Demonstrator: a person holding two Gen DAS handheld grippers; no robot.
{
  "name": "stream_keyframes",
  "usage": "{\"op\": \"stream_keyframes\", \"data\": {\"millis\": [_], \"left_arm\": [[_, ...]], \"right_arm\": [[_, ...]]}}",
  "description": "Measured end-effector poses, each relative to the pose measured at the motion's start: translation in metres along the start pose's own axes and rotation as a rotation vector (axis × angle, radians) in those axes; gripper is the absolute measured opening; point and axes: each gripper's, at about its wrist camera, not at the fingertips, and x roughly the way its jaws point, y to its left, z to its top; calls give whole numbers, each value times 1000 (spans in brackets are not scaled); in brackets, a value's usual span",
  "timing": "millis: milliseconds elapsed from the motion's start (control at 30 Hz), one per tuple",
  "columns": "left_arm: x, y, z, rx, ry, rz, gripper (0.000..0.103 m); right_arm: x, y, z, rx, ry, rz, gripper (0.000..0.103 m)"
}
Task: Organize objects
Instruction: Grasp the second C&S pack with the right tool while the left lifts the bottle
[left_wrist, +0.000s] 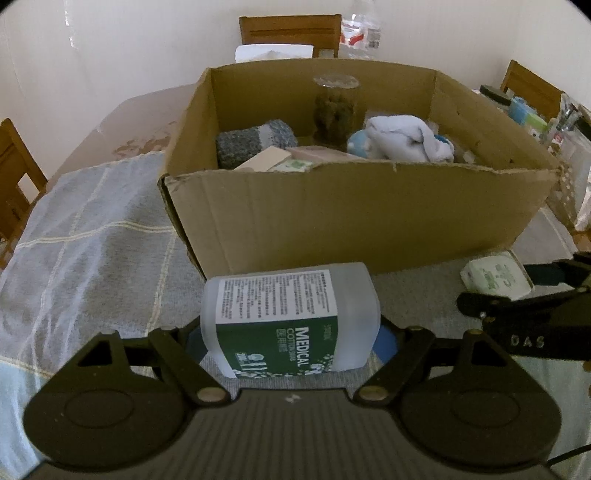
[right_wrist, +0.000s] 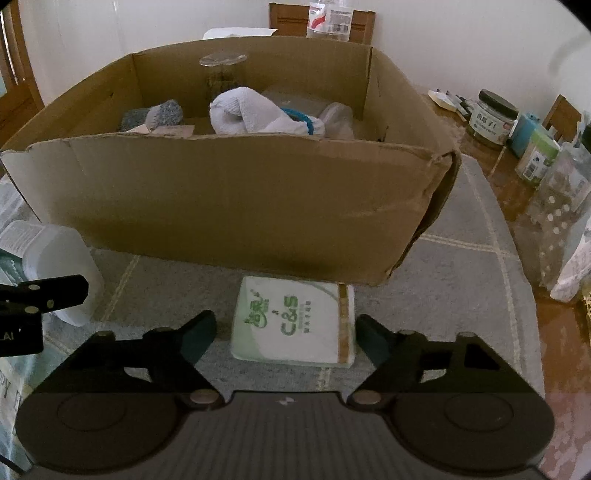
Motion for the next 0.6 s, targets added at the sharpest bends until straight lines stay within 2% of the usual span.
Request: {"op": "stream_keyframes", "data": {"millis": [100,400,600], "left_arm": [[0,-1,1,17,10,-6,84],[-5,-7,5,100,32,-26,83],[-19,-7,9,159,46,-69,83]], "right_arm": [[-2,-2,4,-18,15,12,71],[-9,-6,10,-100,61,74,70],[-28,-10,14,-194,95,137,70]]}}
